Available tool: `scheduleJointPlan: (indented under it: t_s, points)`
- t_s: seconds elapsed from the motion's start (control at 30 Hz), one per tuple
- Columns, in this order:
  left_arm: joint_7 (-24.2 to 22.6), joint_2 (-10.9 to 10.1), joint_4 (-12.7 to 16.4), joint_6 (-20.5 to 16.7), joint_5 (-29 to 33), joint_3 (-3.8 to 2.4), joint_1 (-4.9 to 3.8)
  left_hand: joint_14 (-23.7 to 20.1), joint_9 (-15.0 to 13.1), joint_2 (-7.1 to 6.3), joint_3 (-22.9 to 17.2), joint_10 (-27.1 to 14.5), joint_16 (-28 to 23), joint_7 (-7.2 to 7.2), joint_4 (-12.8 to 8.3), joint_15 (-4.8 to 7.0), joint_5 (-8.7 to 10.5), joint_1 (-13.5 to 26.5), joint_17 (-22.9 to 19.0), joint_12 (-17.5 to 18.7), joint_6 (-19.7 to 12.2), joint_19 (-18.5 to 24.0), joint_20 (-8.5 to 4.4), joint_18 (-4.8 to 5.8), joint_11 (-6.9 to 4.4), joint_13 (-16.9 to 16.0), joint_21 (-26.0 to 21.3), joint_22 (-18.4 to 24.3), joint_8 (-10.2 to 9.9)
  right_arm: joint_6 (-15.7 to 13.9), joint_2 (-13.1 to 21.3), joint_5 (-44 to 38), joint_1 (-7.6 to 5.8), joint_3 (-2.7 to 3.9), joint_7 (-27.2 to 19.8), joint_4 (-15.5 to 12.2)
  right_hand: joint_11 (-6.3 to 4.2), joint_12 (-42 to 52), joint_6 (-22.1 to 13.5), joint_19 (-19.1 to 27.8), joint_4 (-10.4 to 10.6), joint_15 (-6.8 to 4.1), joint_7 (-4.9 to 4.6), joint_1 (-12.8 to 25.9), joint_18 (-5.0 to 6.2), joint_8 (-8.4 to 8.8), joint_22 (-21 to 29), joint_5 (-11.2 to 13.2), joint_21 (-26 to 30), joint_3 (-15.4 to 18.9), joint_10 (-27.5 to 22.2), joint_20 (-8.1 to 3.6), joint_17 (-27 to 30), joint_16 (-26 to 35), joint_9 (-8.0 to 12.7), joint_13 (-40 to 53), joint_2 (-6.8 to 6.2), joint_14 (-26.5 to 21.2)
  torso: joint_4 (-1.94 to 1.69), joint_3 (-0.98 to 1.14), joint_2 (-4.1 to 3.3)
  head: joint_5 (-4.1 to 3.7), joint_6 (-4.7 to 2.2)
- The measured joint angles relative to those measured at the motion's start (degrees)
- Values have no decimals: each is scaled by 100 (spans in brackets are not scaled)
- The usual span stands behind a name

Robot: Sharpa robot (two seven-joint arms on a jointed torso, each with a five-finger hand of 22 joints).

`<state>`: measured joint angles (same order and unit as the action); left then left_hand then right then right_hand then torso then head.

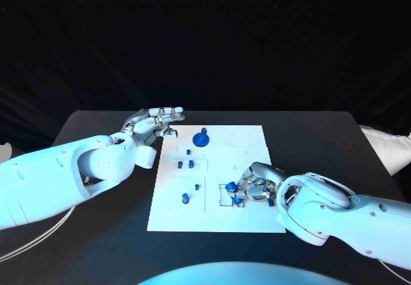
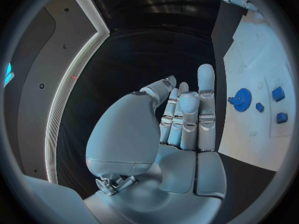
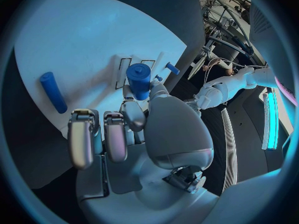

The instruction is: Assemble the parts on the task board

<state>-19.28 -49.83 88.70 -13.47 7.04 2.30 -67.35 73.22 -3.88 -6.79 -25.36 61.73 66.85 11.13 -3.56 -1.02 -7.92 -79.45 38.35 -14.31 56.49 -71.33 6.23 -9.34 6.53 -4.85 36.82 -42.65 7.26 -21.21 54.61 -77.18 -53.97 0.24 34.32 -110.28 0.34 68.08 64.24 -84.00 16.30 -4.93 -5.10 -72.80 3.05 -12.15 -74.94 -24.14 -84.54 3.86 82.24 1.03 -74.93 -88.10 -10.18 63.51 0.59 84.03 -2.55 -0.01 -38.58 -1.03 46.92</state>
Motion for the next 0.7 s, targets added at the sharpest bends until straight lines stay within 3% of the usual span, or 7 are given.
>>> scheduleJointPlan:
  t_s: [0.17, 0.27, 0.33, 0.4, 0.5, 0.57, 0.7]
  points:
    - [2, 6, 3, 5, -5, 0, 0, 0, 0, 0, 0, 0, 0, 0, 0, 0, 0, 0, 0, 0, 0, 0, 0, 1, 0, 0, 0, 0, 0, 75, -62, 0, 0, 0, 12, 35, 8, 21, 4, 0, 24, 0, -3, 106, -1, -6, 0, 81, 0, 23, -8, 0, 0, 0, -2, 1, -29, 0, 0, 4, 0, 3, 5]
    - [3, 10, 3, 8, -7, 0, 0, 0, 0, 0, 0, 0, 0, 0, 0, 0, 0, 0, 0, 0, 0, 0, 0, 0, 0, 0, 0, 1, 0, 114, -83, -11, -4, 0, 16, 51, 8, 44, 7, 0, 36, -14, -6, 233, -1, -154, 1, 172, 0, 91, -7, 0, 1, 0, -14, 1, -39, -14, 0, 3, -1, 12, 10]
    - [3, 10, 3, 10, -8, 0, 0, 0, 0, 0, 0, 0, 0, 0, 0, 0, 0, 0, 0, 0, 0, 0, 0, 0, 0, 0, 0, 0, 0, 137, -92, -21, -4, 1, 20, 58, 8, 82, 25, 0, 20, -30, -23, 311, 0, -173, 1, 256, 0, 138, -7, 0, 1, 0, -329, 1, -51, -9, 1, 5, -1, 16, 14]
    - [4, 10, 3, 12, -8, 0, 0, 0, 0, 0, 0, 0, 0, 0, 0, 0, 0, 0, 0, 0, 0, 0, 0, 0, 0, 0, 0, -1, 0, 154, -101, -32, -4, 1, 22, 64, 7, 137, 48, 0, 27, -41, -19, 414, 0, -205, 1, 326, 0, 214, -6, 0, 1, 0, -438, 1, -48, 2, 3, 6, -1, 21, 16]
    - [5, 10, 3, 14, -9, 0, 0, 0, 0, 0, 0, 0, 0, 0, 0, 0, 0, 0, 0, 0, 0, 0, 0, 0, 0, -1, 0, -4, 0, 175, -119, -61, -4, 1, 27, 71, -14, 535, 172, 0, 23, -43, 53, 543, -1, -217, 1, 560, 0, 329, -25, 0, 1, 0, -510, 1, -58, 3, 3, 6, -1, 23, 18]
    - [5, 10, 4, 16, -10, 0, 0, 0, 0, 0, 0, 0, 0, 0, 0, 0, 0, 0, 0, 0, 0, 0, 0, 0, 0, -1, 0, -4, 0, 187, -131, -84, -4, 1, 31, 73, -14, 787, 411, 0, 21, -56, 259, 633, 0, -210, 1, 814, 0, 423, -26, 0, 1, 0, -538, 2, -56, -9, 4, 6, -1, 26, 18]
    - [7, 10, 5, 19, -11, 0, 0, 0, 0, 0, 0, 0, 0, 0, 0, 0, 0, 0, 0, 0, 0, 0, 0, 1, 0, -1, 0, -4, 0, 202, -147, -127, -4, 1, 33, 79, -170, 836, 387, 0, 28, -112, 301, 825, 0, -201, 2, 1227, 0, 605, 131, -41, 1, 0, -593, 1116, -40, 5, 3, 6, -1, 35, 15]
